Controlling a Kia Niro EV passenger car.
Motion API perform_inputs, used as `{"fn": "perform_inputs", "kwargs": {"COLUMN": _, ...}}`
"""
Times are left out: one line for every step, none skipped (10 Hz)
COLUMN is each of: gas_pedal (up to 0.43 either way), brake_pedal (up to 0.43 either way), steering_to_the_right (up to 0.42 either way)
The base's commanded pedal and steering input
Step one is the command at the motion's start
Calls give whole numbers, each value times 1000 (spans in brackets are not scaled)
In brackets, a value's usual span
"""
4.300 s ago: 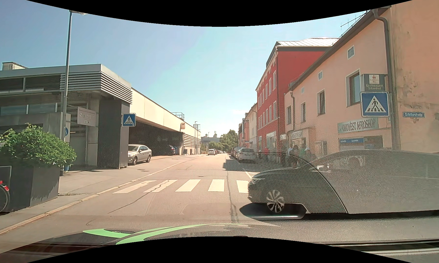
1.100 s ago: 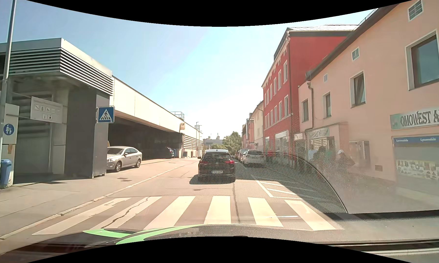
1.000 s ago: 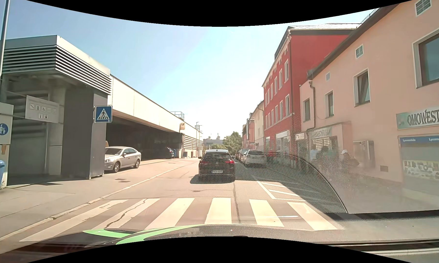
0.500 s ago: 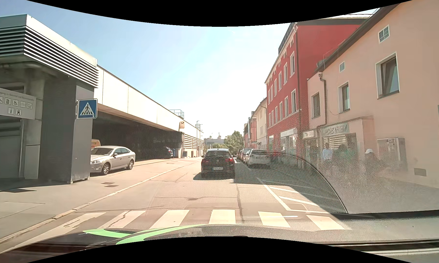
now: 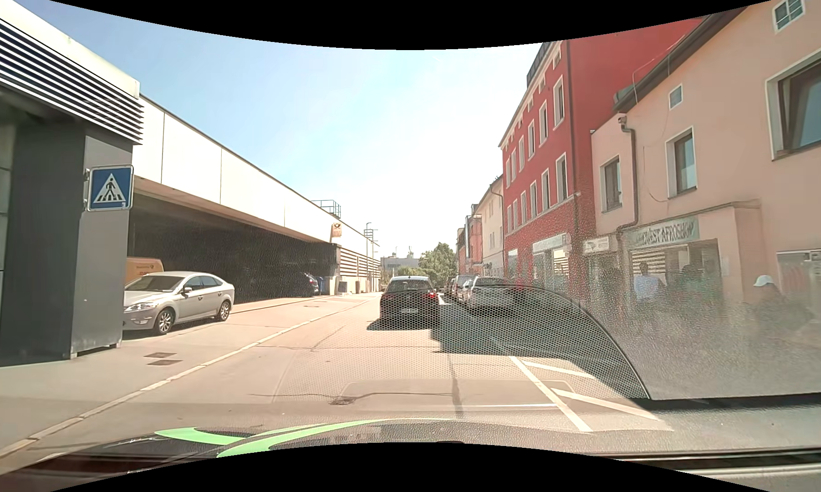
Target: Follow the waypoints while adhering to traffic rules and regulations
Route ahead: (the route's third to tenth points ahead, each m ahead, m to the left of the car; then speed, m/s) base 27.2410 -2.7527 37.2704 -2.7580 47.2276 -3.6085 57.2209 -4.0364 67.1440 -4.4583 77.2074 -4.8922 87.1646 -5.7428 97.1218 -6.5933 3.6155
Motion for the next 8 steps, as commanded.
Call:
{"fn": "perform_inputs", "kwargs": {"gas_pedal": 209, "brake_pedal": 0, "steering_to_the_right": -3}}
{"fn": "perform_inputs", "kwargs": {"gas_pedal": 220, "brake_pedal": 0, "steering_to_the_right": -2}}
{"fn": "perform_inputs", "kwargs": {"gas_pedal": 220, "brake_pedal": 0, "steering_to_the_right": -2}}
{"fn": "perform_inputs", "kwargs": {"gas_pedal": 220, "brake_pedal": 0, "steering_to_the_right": -2}}
{"fn": "perform_inputs", "kwargs": {"gas_pedal": 220, "brake_pedal": 0, "steering_to_the_right": -2}}
{"fn": "perform_inputs", "kwargs": {"gas_pedal": 220, "brake_pedal": 0, "steering_to_the_right": -2}}
{"fn": "perform_inputs", "kwargs": {"gas_pedal": 220, "brake_pedal": 0, "steering_to_the_right": -2}}
{"fn": "perform_inputs", "kwargs": {"gas_pedal": 220, "brake_pedal": 0, "steering_to_the_right": -2}}
